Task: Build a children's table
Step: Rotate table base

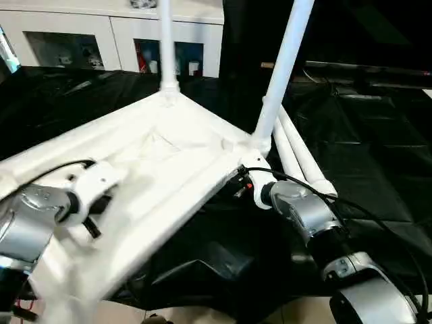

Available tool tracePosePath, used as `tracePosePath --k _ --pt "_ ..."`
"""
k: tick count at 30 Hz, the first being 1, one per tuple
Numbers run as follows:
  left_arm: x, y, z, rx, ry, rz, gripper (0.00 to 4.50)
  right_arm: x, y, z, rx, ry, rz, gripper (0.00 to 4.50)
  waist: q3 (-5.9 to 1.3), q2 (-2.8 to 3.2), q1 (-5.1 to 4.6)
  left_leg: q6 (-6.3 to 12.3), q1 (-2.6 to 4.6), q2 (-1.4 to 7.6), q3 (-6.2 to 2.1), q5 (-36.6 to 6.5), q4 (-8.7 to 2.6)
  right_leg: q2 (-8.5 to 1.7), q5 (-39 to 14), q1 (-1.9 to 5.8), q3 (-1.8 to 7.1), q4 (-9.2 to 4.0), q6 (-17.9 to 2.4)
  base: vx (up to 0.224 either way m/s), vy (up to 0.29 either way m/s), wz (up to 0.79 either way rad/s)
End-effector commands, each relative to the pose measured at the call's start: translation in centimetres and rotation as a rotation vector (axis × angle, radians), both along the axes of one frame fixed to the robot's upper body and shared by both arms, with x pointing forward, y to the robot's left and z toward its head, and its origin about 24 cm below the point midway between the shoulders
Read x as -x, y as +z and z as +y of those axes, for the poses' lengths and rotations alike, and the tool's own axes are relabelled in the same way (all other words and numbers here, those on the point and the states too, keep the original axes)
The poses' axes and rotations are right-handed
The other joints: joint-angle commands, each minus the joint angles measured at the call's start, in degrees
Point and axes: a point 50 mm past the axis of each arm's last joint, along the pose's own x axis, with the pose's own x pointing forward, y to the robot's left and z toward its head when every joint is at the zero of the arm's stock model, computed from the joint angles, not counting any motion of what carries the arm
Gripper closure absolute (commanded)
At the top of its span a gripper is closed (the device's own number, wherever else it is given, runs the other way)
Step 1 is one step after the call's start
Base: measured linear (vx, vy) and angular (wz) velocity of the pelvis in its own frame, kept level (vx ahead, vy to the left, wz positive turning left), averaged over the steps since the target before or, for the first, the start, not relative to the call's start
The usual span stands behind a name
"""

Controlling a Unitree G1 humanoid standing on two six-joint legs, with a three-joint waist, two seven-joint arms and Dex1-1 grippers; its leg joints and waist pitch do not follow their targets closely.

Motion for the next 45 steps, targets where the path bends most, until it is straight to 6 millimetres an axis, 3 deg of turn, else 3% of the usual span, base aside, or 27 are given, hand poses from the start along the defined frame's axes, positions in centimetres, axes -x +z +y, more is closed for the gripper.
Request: tracePosePath --k 1,4,7,8,11,19,23,29,32,34,35,36,37,41,43,44,45 --pt "0.6 -0.9 -3.7 0.125 -0.183 0.082 4.50 -0.6 1.2 1.4 -0.037 0.037 -0.049 4.47 -3.64 1.41 -0.06 -1.97 1.04 2.29 -0.83 -15.4 -4.02 -4.06 -14.2 2.74 3.61 -3.43 -10.5 0.000 0.000 0.00" --pt "0.2 -0.8 -4.7 0.150 -0.212 0.082 4.50 -0.6 1.2 1.6 -0.040 0.044 -0.053 4.47 -3.63 1.31 -0.07 -2.05 0.95 2.24 -0.78 -15.1 -3.97 -4.16 -14.5 2.91 3.65 -3.47 -10.4 0.000 0.000 0.00" --pt "-0.7 -0.3 -6.8 0.210 -0.278 0.041 4.50 -0.4 1.2 2.1 -0.048 0.073 -0.059 4.47 -3.78 1.26 -0.07 -1.98 0.91 2.18 -0.72 -14.1 -3.82 -4.10 -13.5 3.02 3.63 -3.34 -10.3 0.000 0.000 0.00" --pt "-1.1 -0.2 -7.4 0.223 -0.285 0.020 4.50 -0.4 1.2 2.2 -0.048 0.079 -0.060 4.47 -3.79 1.65 -0.12 -1.98 0.92 2.14 -0.72 -14.1 -3.80 -4.04 -13.3 3.00 3.66 -3.31 -10.4 0.000 0.000 0.00" --pt "-2.5 -0.1 -8.1 0.211 -0.276 -0.048 4.50 -0.4 1.1 2.4 -0.046 0.082 -0.062 4.47 -3.85 1.27 -0.30 -1.65 0.81 2.02 -0.70 -14.3 -3.69 -3.97 -13.7 3.15 3.59 -3.48 -10.1 0.000 0.000 0.00" --pt "-7.0 -0.3 -7.0 0.058 -0.089 -0.223 4.50 -0.6 1.3 2.0 -0.039 0.072 -0.085 4.47 -3.75 1.26 -0.52 -1.77 1.07 1.94 -0.97 -18.0 -3.56 -3.90 -19.8 2.75 3.38 -4.24 -7.9 0.000 0.000 0.00" --pt "-8.9 -0.6 -6.3 0.020 0.067 -0.323 4.50 -0.9 1.7 1.3 -0.051 0.027 -0.099 4.47 -3.98 1.33 -0.35 -1.78 1.02 2.02 -1.10 -17.7 -3.43 -3.99 -18.8 2.88 3.34 -4.13 -7.8 0.000 0.000 0.00" --pt "-9.2 -1.1 -6.7 0.056 0.097 -0.378 4.50 -1.3 2.0 0.3 -0.042 -0.083 -0.129 4.47 -4.35 1.28 0.07 -0.96 0.65 2.19 -0.89 -12.8 -3.26 -4.11 -10.5 3.16 3.44 -3.22 -10.2 0.000 0.000 0.00" --pt "-9.1 -1.0 -7.8 0.153 0.067 -0.375 4.50 -1.8 2.7 -1.1 -0.038 -0.171 -0.157 4.47 -4.21 1.26 0.51 -1.11 0.87 2.17 -0.73 -13.4 -3.27 -4.17 -12.0 2.99 3.46 -3.47 -10.2 0.000 0.000 0.00" --pt "-9.0 -0.7 -8.0 0.188 0.063 -0.391 4.50 -2.0 3.2 -1.9 -0.070 -0.214 -0.152 4.47 -4.05 1.23 0.88 -1.36 1.00 2.28 -0.80 -14.8 -3.41 -4.19 -14.4 2.95 3.42 -3.65 -9.4 0.000 0.000 0.00" --pt "-8.8 -0.2 -8.3 0.219 0.038 -0.406 4.50 -2.1 3.9 -2.6 -0.106 -0.235 -0.157 4.47 -4.04 0.88 0.93 -1.32 0.96 2.27 -0.78 -14.8 -3.43 -4.21 -14.9 2.98 3.41 -3.70 -9.1 0.000 0.000 0.00" --pt "-8.7 0.0 -8.4 0.230 0.028 -0.409 4.50 -2.2 4.1 -2.8 -0.109 -0.238 -0.161 4.47 -4.02 1.02 1.11 -1.34 0.95 2.40 -0.88 -15.2 -3.52 -4.41 -15.7 3.00 3.40 -3.72 -8.8 0.000 0.000 0.00" --pt "-8.5 0.4 -8.6 0.257 -0.001 -0.424 4.50 -2.3 4.4 -3.2 -0.109 -0.251 -0.167 4.19 -3.99 1.00 1.22 -1.43 1.03 2.36 -0.80 -15.3 -3.48 -4.32 -16.4 2.83 3.38 -3.87 -8.4 0.000 0.000 0.00" --pt "-7.5 2.1 -9.6 0.394 -0.063 -0.461 4.50 -2.7 5.2 -4.5 -0.068 -0.296 -0.171 3.95 -4.04 1.13 1.33 -1.93 1.00 2.42 -0.73 -14.4 -3.48 -4.24 -14.7 2.86 3.41 -3.54 -9.2 0.000 0.000 0.00" --pt "-6.7 2.9 -10.3 0.471 -0.104 -0.434 4.50 -3.1 5.6 -5.4 -0.046 -0.338 -0.163 3.74 -4.01 0.82 1.20 -1.92 0.85 2.27 -0.62 -14.2 -3.42 -4.13 -14.3 2.94 3.41 -3.50 -9.4 0.000 0.000 0.00" --pt "-6.4 3.1 -10.5 0.494 -0.120 -0.416 4.17 -3.2 5.8 -5.7 -0.040 -0.354 -0.159 3.69 -4.00 0.86 1.18 -2.09 0.87 2.32 -0.66 -14.1 -3.39 -4.23 -14.4 3.00 3.42 -3.31 -9.5 0.000 0.000 0.00" --pt "-5.9 3.3 -10.7 0.515 -0.147 -0.394 4.17 -3.3 5.9 -6.0 -0.034 -0.369 -0.155 3.69 -3.96 0.85 1.14 -2.02 0.86 2.23 -0.54 -13.8 -3.35 -4.11 -14.7 2.91 3.42 -3.39 -9.5 0.000 0.000 0.00"
